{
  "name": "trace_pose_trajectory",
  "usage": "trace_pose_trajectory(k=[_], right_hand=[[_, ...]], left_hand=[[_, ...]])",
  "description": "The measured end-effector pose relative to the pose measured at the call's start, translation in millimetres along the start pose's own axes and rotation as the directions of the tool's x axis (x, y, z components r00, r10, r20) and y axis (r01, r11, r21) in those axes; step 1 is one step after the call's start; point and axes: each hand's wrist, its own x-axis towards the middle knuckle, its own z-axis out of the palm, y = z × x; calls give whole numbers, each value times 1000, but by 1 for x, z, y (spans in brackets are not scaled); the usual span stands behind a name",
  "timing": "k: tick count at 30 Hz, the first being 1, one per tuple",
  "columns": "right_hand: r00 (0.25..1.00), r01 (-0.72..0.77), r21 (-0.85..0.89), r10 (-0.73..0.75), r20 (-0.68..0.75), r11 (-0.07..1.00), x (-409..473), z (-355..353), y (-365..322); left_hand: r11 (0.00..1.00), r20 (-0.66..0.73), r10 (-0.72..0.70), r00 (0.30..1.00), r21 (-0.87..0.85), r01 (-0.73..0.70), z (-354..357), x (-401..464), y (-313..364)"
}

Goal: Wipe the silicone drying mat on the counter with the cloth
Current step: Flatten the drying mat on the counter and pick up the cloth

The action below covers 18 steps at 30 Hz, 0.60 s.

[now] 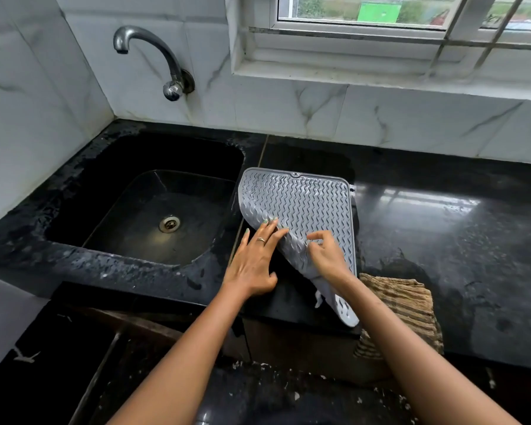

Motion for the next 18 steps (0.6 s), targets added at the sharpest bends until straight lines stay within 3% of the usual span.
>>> trace_pose_trajectory(k=[4,7,10,12,14,18], right_hand=[[998,-67,113,67,6,991,4,-8,5],[999,2,81,-6,48,997,-1,-4,7],[990,98,94,-106,90,991,-6,3,5],[966,260,-157,-254,56,953,-8,1,4],[894,418,-476,-443,65,774,-12,-6,3],[818,460,-757,-554,158,464,-18,-23,5]], left_hand=[[993,59,-32,998,116,25,1,6,0],[980,49,-14,999,200,4,-2,19,6],[989,94,14,995,146,-28,-10,34,14],[997,81,29,996,73,-35,-16,42,17],[998,28,58,998,-5,-57,-22,47,18],[994,-41,90,995,-61,-92,-35,59,22]])
